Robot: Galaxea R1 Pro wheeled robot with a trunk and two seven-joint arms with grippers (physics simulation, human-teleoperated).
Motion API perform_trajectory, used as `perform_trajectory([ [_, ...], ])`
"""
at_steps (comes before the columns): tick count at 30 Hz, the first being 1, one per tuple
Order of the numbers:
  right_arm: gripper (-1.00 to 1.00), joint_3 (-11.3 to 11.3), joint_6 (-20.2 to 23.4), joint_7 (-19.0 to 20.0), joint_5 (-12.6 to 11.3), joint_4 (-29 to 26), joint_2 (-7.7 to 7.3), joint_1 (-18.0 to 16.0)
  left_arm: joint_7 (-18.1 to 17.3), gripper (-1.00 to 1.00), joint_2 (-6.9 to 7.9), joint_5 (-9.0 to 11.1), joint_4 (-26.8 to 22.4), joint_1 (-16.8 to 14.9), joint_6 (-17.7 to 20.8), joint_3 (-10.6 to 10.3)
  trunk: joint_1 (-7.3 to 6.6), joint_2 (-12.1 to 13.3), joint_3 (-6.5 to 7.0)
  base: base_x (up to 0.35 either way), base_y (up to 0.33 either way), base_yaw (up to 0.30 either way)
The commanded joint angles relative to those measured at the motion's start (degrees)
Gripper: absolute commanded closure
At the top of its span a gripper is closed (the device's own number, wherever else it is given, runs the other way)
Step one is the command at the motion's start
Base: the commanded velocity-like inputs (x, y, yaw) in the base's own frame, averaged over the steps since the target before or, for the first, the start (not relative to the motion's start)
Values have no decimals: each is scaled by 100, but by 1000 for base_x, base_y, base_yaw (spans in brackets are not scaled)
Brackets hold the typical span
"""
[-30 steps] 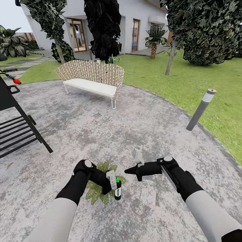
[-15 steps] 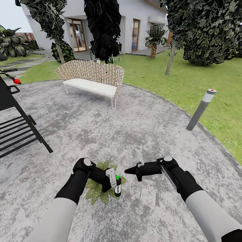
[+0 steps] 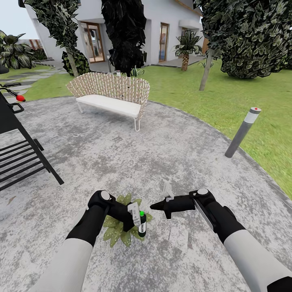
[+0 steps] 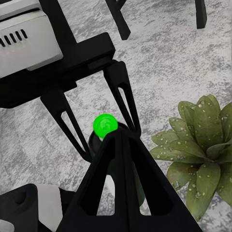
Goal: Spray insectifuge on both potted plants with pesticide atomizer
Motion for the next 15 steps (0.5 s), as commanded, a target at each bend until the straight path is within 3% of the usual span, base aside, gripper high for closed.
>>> perform_trajectory([
  [1,100,12,48,7,-15,-6,-5,-4,-33,100,-7,-30,-6,-3,58,14,0,-2,-5,0,0,0],
  [6,100,24,48,7,-17,-6,-3,-4,-32,100,-7,-25,-6,-4,58,14,0,-2,-5,0,0,0],
  [10,100,209,48,1,-23,-6,2,-4,-32,100,-7,-21,-6,-4,58,14,0,-2,-5,0,0,0],
  [15,100,257,48,-2,-24,-4,4,-4,-32,100,-7,-10,-6,-4,58,10,0,-2,-5,0,0,0],
])
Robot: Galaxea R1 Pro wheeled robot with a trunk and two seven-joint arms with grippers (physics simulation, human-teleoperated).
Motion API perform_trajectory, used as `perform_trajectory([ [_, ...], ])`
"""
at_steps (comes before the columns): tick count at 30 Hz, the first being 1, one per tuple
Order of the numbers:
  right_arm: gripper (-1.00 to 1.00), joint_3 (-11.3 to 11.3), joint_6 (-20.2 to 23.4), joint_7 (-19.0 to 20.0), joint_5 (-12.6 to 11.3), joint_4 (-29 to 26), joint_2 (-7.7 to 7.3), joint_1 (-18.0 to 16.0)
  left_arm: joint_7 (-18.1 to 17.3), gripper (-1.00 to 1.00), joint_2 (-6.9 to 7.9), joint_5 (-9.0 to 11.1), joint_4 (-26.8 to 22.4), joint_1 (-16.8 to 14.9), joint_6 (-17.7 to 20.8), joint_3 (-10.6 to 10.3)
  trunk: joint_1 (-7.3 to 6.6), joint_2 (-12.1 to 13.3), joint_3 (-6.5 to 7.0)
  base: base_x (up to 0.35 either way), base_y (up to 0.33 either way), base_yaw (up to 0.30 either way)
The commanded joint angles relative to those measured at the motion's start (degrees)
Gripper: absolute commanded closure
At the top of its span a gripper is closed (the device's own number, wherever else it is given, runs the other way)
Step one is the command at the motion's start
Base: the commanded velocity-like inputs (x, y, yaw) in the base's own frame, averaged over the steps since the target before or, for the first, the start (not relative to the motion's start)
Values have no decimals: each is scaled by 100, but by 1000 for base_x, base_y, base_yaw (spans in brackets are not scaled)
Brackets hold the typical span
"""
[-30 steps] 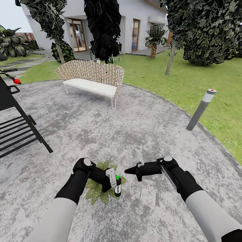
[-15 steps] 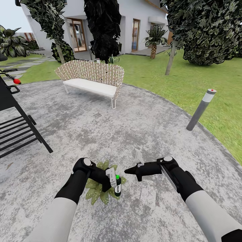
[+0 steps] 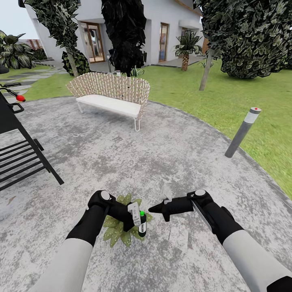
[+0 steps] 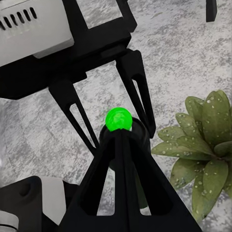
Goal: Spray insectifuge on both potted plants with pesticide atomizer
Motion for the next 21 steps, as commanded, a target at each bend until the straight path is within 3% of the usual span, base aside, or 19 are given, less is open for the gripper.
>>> perform_trajectory([
  [1,100,12,49,7,-16,-7,-5,-4,-33,100,-7,-27,-6,-3,58,12,0,-2,-5,0,0,0],
  [12,100,13,49,6,-9,1,-12,-4,-41,100,-7,-15,-6,-3,58,-25,0,-2,-5,0,0,0],
  [17,100,14,49,6,-11,1,-11,-4,-42,100,-7,11,1,-3,58,-436,0,-2,-5,0,0,0],
  [21,100,15,49,6,-11,1,-11,-4,-42,100,-7,20,3,-3,160,-510,0,-2,-5,0,0,0],
])
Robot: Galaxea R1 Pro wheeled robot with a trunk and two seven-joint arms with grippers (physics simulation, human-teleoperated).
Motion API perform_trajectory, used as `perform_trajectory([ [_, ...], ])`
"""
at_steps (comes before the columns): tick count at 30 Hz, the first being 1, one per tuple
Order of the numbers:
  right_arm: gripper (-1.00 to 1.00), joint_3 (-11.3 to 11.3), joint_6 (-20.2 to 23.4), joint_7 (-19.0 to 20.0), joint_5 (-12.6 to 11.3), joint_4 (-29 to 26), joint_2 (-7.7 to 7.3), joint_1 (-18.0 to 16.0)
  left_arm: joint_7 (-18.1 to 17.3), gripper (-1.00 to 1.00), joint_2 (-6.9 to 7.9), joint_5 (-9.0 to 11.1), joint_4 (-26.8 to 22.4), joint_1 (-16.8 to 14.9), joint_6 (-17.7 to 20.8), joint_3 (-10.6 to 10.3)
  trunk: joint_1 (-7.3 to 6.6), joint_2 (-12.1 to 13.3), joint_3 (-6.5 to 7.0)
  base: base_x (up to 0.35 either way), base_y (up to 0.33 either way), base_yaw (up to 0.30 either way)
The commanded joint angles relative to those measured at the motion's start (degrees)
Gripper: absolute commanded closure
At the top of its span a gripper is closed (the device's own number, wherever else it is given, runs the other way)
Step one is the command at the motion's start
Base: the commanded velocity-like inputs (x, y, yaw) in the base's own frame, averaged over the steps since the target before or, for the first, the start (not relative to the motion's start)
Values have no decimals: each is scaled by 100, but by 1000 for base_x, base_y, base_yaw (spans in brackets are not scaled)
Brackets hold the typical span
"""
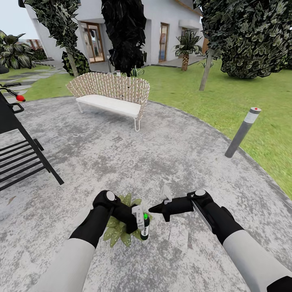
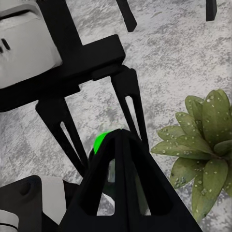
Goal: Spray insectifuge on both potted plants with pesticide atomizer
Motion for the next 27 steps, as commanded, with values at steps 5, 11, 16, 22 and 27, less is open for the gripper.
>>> perform_trajectory([
  [5,100,17,48,7,-14,-6,-3,-4,-18,100,-2,-25,-14,-3,315,-12,0,-2,-5,0,0,0],
  [11,100,18,48,7,-14,-6,-7,-4,-15,100,-2,-23,-210,-3,341,-22,0,-2,-5,0,0,0],
  [16,100,18,48,7,-13,-6,-7,-4,-18,100,-2,-20,-325,-3,348,-26,0,-2,-5,0,0,0],
  [22,100,18,48,7,-12,-6,-7,-4,-18,100,-2,-4,-331,-3,349,-27,0,-2,-5,0,0,0],
  [27,100,18,48,7,-12,-6,-7,-4,-18,100,-2,214,-331,-3,353,-158,0,-2,-5,0,0,0],
])
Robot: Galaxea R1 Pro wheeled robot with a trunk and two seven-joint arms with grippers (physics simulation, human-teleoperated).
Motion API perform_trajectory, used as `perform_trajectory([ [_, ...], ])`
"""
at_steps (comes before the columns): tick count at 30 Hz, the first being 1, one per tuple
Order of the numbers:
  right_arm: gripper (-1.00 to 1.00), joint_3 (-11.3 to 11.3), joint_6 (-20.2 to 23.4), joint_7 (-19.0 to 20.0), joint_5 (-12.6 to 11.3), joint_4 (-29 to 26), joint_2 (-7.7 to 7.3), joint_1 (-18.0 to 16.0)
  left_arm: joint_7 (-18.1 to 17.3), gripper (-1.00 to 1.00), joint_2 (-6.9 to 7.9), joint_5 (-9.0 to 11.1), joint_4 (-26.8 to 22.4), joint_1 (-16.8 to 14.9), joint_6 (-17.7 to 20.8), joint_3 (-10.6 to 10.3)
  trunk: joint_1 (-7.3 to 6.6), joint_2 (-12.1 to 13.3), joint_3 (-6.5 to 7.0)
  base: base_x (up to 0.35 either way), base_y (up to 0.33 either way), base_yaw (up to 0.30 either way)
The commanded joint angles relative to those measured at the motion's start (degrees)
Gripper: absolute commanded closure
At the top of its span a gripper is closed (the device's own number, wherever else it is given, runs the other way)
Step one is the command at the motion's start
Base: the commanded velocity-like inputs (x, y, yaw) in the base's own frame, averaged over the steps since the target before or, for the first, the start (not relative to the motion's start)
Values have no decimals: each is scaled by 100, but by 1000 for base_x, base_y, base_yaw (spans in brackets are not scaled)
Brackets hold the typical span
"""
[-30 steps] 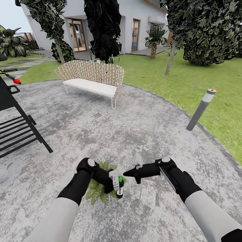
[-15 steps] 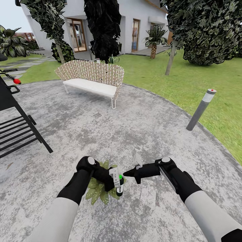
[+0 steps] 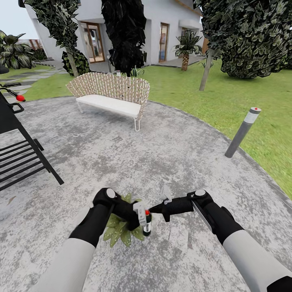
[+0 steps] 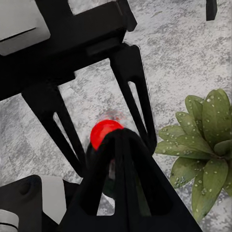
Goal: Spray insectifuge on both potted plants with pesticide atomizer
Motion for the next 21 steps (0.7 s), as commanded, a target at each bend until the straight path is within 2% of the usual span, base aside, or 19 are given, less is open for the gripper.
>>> perform_trajectory([
  [1,100,11,48,7,-15,-6,-5,-4,-28,100,-2,-11,-6,-3,58,-52,0,-2,-5,0,0,0],
  [5,100,14,48,7,-15,-6,-6,-4,-28,100,-2,14,-6,-3,58,-151,0,-2,-5,0,0,0],
  [21,100,17,48,9,-15,-6,-13,-4,-26,100,-2,-35,23,-3,58,-134,0,-2,-5,0,0,0],
])
